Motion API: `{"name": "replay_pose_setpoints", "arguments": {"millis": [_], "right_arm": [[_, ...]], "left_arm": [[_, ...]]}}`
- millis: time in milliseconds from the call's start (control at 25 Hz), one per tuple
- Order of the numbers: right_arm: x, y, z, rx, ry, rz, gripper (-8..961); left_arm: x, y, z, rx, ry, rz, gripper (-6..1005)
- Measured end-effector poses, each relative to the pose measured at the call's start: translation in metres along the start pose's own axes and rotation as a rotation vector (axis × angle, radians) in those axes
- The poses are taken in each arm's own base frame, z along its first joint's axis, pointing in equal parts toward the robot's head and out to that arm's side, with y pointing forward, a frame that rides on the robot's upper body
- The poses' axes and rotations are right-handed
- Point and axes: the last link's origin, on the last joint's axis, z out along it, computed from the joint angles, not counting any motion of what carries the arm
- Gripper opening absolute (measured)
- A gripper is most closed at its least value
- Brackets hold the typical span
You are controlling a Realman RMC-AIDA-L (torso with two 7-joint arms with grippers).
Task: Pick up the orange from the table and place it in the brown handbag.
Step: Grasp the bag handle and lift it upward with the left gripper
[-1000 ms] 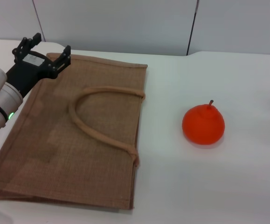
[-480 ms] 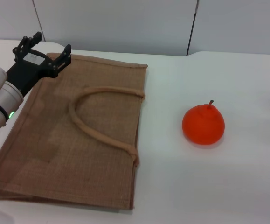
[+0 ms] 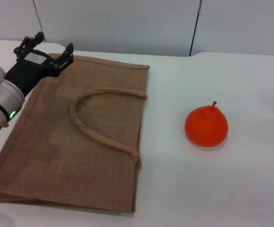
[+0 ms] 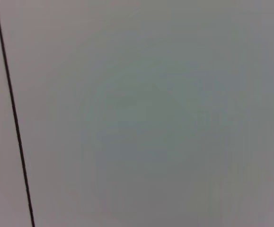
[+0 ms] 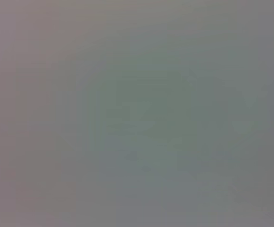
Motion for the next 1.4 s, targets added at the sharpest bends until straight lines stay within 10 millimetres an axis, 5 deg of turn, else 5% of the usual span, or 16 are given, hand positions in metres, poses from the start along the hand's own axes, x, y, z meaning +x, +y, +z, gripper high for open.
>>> {"name": "replay_pose_setpoints", "arguments": {"millis": [640, 1400], "right_arm": [[0.001, -0.002, -0.002, 0.005, 0.006, -0.001, 892], [0.002, -0.003, -0.003, 0.006, 0.008, -0.003, 892]], "left_arm": [[0.008, 0.017, 0.019, -0.187, -0.155, -0.070, 826], [0.022, 0.007, 0.014, -0.332, -0.452, 0.033, 793]]}}
